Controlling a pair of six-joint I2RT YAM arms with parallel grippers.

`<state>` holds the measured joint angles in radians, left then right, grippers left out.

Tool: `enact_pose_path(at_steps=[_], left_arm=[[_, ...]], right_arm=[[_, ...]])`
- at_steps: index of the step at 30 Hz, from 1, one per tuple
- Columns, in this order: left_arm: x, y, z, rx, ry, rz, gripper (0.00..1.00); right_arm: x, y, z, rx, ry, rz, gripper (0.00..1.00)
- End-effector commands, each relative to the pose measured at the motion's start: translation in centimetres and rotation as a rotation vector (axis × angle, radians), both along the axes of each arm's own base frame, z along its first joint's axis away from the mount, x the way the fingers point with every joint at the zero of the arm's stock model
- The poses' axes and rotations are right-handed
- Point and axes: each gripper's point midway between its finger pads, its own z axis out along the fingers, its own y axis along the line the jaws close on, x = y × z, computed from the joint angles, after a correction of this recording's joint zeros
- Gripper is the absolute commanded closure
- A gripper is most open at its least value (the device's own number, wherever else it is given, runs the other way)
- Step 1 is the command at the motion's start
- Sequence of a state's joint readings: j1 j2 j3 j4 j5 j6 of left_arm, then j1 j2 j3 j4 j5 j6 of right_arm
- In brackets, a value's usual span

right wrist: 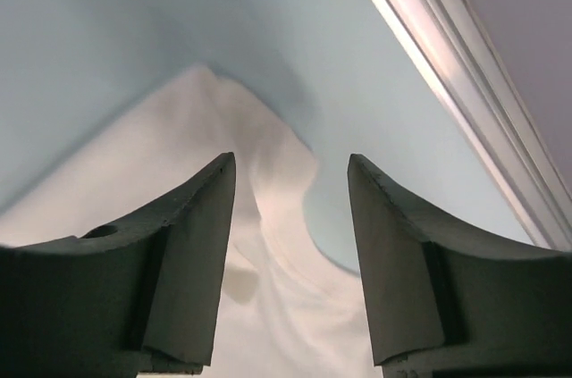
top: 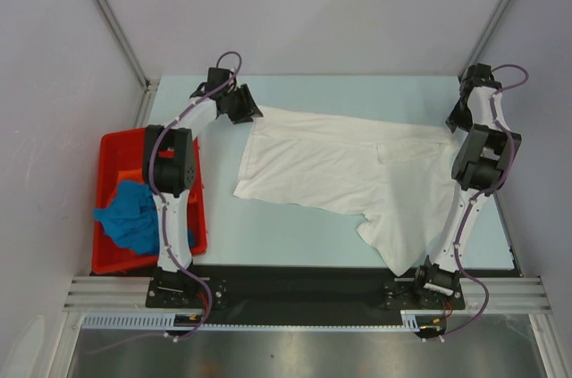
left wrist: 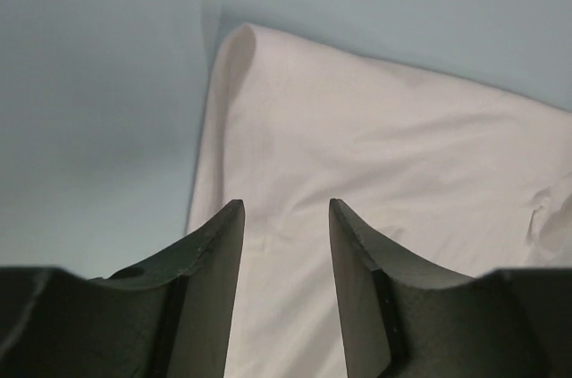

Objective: Fold and stack the t-shirts
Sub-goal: Fold the tshirt

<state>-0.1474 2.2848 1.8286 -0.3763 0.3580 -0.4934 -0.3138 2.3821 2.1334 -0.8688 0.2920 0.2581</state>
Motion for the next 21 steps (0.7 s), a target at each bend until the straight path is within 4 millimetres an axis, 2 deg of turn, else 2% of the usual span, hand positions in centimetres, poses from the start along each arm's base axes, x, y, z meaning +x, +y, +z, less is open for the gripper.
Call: enact_pose_path(at_steps=[1, 2, 4, 5, 7, 8, 9, 10, 11, 13, 14, 15, 16, 18, 19, 21], left_arm=[[-1.8, -0.8, 3.6, 0.038, -0.068, -0.034, 0.52], [-2.6, -0.8, 2.7, 0.042, -0.045, -0.035, 0.51], [-3.3, -1.0, 2.6, 0.033, -0.035, -0.038, 0.51], [-3.7, -1.1, 2.0, 0.027, -0.021, -0.033, 0.51], [-3.8, -1.5, 1.8, 0.019, -0.019, -0.040, 0.52], [-3.7, -1.6, 1.0, 0.017, -0.003, -0.042, 0.52], [-3.5, -1.7, 0.5, 0.011, 0.006, -0.043, 0.53], [-3.2, -2.2, 0.6, -0.017, 0.006, -0.044, 0.55], [-3.0, -2.3, -0.7, -0.021, 0.028, -0.040, 0.56], [-2.3, -2.0, -1.3, 0.004, 0.040, -0.029, 0.59], [-2.3, -1.6, -2.5, 0.022, 0.066, -0.022, 0.60], [-2.4, -1.3, -2.8, 0.037, 0.079, -0.016, 0.61], [-2.9, -0.9, -3.4, 0.060, 0.102, -0.014, 0.63], [-3.1, -0.2, -3.9, 0.098, 0.110, -0.003, 0.64], [-3.3, 0.1, -4.1, 0.112, 0.119, -0.001, 0.64], [-3.2, 0.3, -4.0, 0.123, 0.111, 0.004, 0.64]], right_arm=[[-2.5, 0.7, 5.4, -0.036, -0.024, -0.021, 0.42], [-3.4, 1.2, 5.8, -0.017, -0.033, -0.031, 0.41], [-3.8, 2.5, 6.1, 0.061, -0.074, -0.042, 0.40], [-4.6, 3.3, 6.0, 0.089, -0.081, -0.040, 0.40], [-4.9, 5.4, 5.6, 0.187, -0.115, -0.026, 0.40], [-4.9, 6.1, 6.5, 0.208, -0.158, -0.016, 0.40], [-5.8, 7.5, 5.3, 0.270, -0.137, -0.007, 0.40], [-5.9, 8.0, 5.4, 0.288, -0.155, -0.004, 0.40], [-6.8, 9.0, 4.9, 0.329, -0.148, 0.004, 0.41], [-7.4, 9.2, 4.8, 0.345, -0.163, 0.005, 0.44], [-7.9, 9.2, 4.5, 0.354, -0.160, -0.001, 0.45], [-8.1, 9.3, 4.8, 0.365, -0.173, 0.002, 0.46], [-8.8, 9.3, 4.2, 0.378, -0.163, -0.007, 0.50], [-9.2, 9.0, 3.9, 0.409, -0.171, -0.014, 0.53], [-9.5, 9.2, 3.3, 0.427, -0.165, -0.015, 0.58], [-9.4, 9.4, 2.8, 0.474, -0.175, -0.015, 0.59]])
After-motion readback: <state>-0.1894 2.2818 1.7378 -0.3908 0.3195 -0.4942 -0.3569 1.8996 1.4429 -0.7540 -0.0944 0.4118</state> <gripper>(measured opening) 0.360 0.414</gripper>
